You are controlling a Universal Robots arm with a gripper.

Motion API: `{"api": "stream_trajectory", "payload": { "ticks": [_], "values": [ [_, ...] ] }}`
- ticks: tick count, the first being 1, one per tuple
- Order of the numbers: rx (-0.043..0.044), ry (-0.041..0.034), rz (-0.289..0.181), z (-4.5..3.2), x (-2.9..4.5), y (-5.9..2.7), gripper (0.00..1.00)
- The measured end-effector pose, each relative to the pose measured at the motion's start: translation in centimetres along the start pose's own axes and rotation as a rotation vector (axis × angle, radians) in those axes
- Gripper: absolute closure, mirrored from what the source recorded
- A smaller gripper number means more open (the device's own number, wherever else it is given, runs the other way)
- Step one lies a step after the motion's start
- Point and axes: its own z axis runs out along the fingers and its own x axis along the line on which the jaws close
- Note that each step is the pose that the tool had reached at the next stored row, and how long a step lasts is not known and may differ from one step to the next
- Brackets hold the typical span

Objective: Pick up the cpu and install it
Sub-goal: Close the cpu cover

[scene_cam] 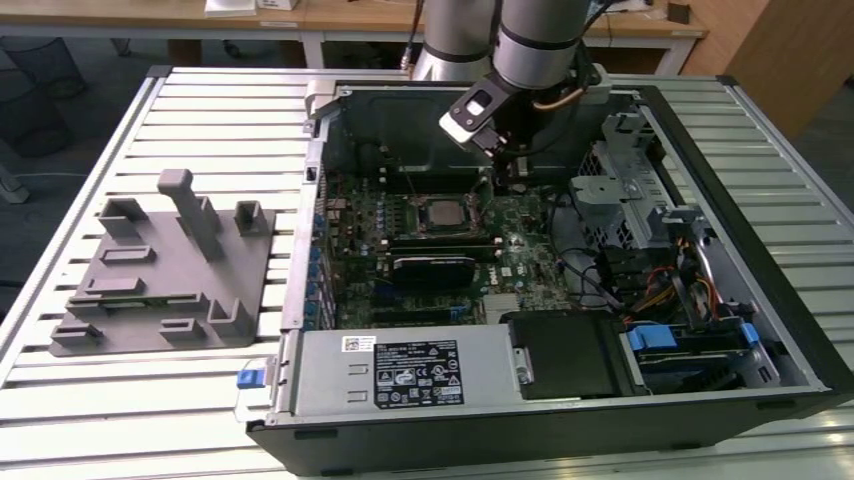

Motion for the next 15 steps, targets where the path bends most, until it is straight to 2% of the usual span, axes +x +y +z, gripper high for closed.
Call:
{"api": "stream_trajectory", "payload": {
  "ticks": [15],
  "values": [
    [0.0000, 0.0000, 0.000, 0.34, 0.14, -4.29, 0.89]
  ]
}}
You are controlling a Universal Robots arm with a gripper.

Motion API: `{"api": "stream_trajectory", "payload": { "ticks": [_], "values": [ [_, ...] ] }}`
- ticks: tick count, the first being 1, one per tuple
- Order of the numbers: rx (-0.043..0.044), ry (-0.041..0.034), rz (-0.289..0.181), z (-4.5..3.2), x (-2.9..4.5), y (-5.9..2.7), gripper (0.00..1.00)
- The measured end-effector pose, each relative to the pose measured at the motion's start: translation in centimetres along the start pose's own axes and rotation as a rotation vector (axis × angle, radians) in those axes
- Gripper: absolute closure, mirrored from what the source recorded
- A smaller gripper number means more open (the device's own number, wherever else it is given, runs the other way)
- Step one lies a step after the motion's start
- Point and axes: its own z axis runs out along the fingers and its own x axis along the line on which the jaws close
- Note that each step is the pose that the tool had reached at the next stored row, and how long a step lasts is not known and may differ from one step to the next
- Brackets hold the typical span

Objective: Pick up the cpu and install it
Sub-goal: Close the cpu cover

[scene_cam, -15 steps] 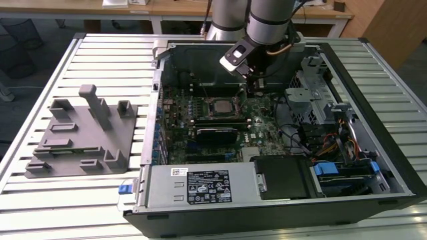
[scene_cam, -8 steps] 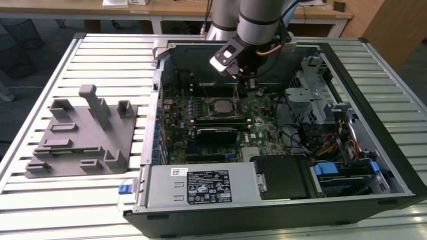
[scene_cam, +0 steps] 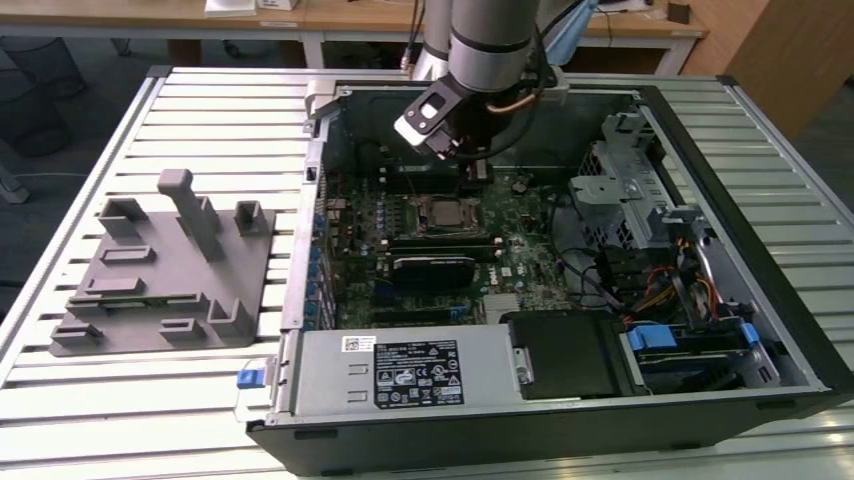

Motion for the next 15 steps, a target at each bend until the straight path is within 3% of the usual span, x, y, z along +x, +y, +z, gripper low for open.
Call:
{"api": "stream_trajectory", "payload": {
  "ticks": [9, 15],
  "values": [
    [0.0000, 0.0000, 0.000, 0.65, 0.06, -2.23, 0.89],
    [0.0001, -0.0001, 0.000, 0.74, 0.06, -2.41, 0.89]
  ]
}}
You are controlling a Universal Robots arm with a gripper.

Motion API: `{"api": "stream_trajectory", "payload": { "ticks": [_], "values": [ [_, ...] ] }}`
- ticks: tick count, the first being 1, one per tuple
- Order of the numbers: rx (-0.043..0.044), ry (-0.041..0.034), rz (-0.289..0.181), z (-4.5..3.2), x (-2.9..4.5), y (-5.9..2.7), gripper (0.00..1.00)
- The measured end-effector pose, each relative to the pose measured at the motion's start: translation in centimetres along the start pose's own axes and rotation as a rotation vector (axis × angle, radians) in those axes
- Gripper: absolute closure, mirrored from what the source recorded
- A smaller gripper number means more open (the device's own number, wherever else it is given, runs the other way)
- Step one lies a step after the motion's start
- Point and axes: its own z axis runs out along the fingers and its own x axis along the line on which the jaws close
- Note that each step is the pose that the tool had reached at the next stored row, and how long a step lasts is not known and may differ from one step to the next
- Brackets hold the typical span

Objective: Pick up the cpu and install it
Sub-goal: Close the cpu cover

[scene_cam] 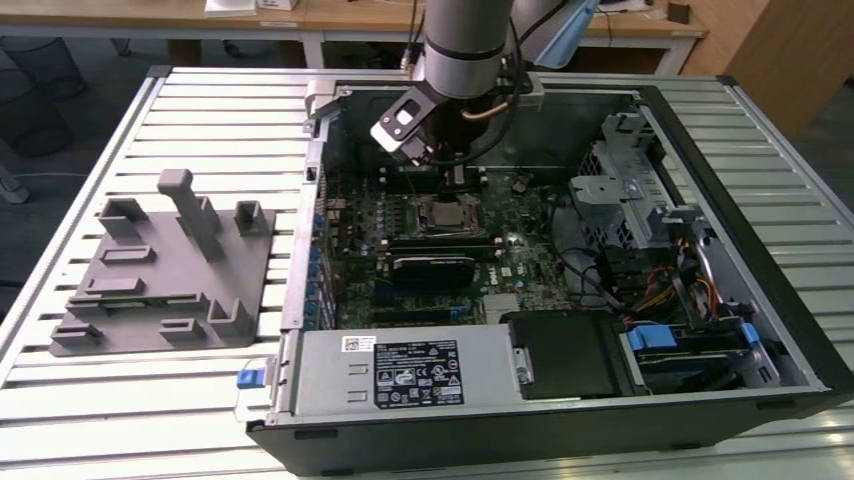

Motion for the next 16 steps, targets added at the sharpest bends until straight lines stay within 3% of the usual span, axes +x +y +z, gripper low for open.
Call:
{"api": "stream_trajectory", "payload": {
  "ticks": [16],
  "values": [
    [0.0000, 0.0000, 0.000, 0.46, 0.02, -0.80, 0.89]
  ]
}}
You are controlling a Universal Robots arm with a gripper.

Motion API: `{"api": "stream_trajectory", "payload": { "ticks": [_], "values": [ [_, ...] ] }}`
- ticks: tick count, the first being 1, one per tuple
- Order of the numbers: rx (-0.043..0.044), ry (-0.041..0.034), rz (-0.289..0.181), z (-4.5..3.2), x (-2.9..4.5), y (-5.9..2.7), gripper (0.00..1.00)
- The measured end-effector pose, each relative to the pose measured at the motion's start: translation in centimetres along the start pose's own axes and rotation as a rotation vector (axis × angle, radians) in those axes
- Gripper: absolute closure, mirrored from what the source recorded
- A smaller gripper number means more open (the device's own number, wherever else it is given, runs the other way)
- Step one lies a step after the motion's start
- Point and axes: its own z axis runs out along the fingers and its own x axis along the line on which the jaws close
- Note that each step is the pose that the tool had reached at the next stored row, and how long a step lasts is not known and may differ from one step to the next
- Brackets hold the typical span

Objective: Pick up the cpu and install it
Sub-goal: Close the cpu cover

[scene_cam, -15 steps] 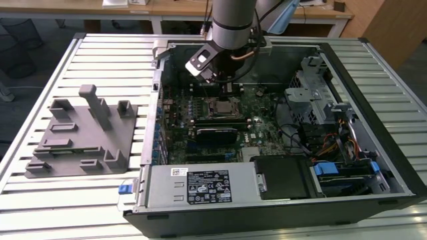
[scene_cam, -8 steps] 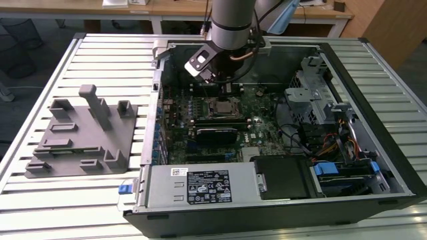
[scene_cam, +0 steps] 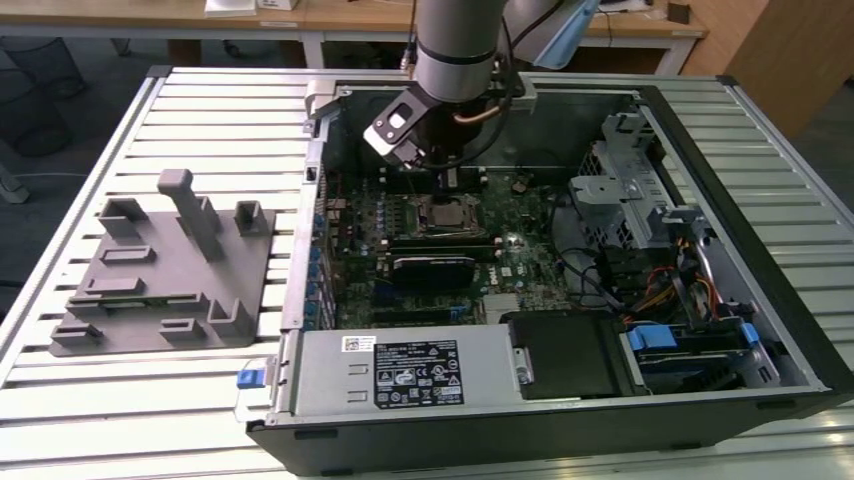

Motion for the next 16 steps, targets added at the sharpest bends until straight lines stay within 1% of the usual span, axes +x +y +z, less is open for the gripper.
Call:
{"api": "stream_trajectory", "payload": {
  "ticks": [5, 16],
  "values": [
    [0.0000, 0.0000, 0.000, 0.28, 0.00, -0.27, 0.89],
    [0.0000, 0.0000, 0.000, 1.38, -0.01, -0.96, 0.89]
  ]
}}
